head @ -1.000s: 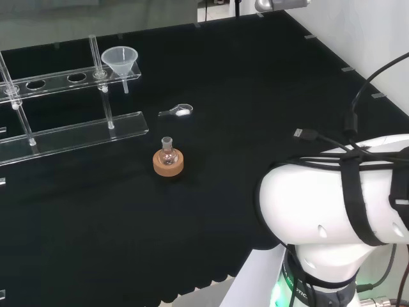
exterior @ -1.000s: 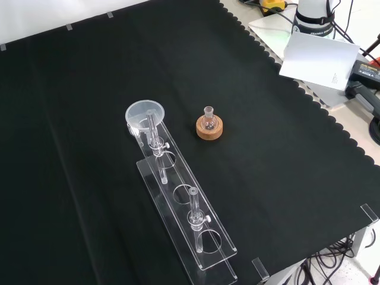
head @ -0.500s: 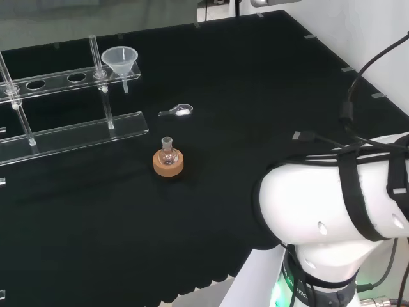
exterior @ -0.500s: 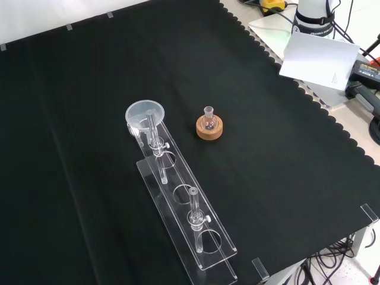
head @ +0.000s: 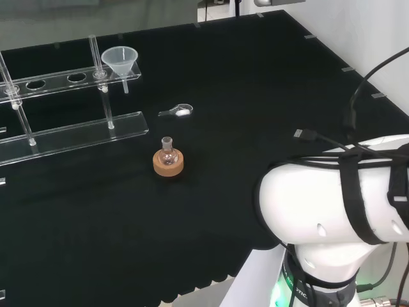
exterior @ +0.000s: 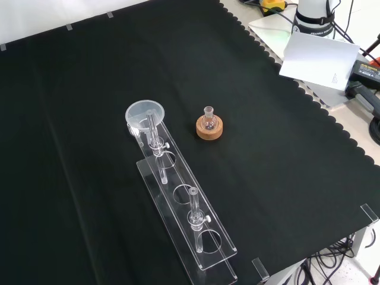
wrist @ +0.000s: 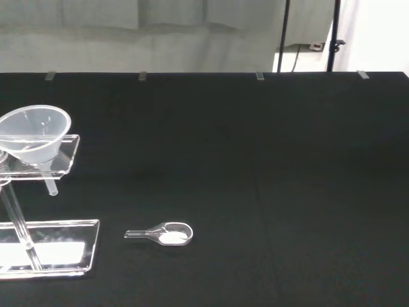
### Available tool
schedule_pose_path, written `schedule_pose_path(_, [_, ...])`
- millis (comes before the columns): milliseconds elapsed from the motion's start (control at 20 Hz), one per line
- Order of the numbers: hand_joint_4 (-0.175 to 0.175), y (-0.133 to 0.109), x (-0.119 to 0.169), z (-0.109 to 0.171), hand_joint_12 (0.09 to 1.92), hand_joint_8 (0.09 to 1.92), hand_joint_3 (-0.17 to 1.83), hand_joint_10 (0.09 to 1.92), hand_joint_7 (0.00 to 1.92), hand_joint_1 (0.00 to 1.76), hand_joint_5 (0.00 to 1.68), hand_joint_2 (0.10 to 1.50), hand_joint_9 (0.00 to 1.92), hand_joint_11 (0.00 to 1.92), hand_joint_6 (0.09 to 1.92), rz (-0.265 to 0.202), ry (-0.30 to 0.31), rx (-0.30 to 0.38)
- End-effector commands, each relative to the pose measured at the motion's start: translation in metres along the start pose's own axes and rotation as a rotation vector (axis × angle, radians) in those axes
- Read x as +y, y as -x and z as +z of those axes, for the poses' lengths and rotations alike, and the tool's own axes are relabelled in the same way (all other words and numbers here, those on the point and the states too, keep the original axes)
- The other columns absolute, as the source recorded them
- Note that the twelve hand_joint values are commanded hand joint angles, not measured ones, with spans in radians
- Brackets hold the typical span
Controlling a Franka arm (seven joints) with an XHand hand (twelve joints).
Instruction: Pick up the funnel from the transparent funnel stand.
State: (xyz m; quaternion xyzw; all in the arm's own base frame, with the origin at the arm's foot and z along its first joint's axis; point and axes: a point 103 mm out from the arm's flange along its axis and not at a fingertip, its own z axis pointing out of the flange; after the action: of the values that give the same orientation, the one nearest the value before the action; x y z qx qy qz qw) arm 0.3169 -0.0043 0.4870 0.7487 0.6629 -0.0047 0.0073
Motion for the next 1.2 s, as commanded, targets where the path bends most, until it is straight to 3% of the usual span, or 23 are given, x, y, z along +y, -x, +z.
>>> schedule_pose_path(50, [0.054, -0.003, 0.025, 0.018, 1.27, 0.10, 0.47, 0.54, 0.03, 0.00, 0.09, 1.14, 0.02, 0.00, 0.09, 0.046, -0.034, -0.012])
schedule_pose_path(350, [0.051, -0.017, 0.067, 0.039, 1.27, 0.11, 0.46, 0.54, 0.04, 0.00, 0.10, 1.14, 0.02, 0.00, 0.09, 0.016, -0.064, -0.017])
schedule_pose_path(750, [0.040, -0.058, 0.140, 0.075, 1.25, 0.13, 0.41, 0.55, 0.05, 0.00, 0.11, 1.10, 0.01, 0.00, 0.09, -0.108, -0.124, -0.033])
schedule_pose_path(1050, [0.027, -0.097, 0.172, 0.104, 1.25, 0.15, 0.37, 0.58, 0.07, 0.06, 0.15, 1.05, 0.05, 0.00, 0.09, -0.176, -0.153, -0.027])
schedule_pose_path(1200, [0.022, -0.119, 0.184, 0.114, 1.27, 0.18, 0.35, 0.61, 0.10, 0.10, 0.17, 1.02, 0.08, 0.00, 0.09, -0.232, -0.180, -0.050])
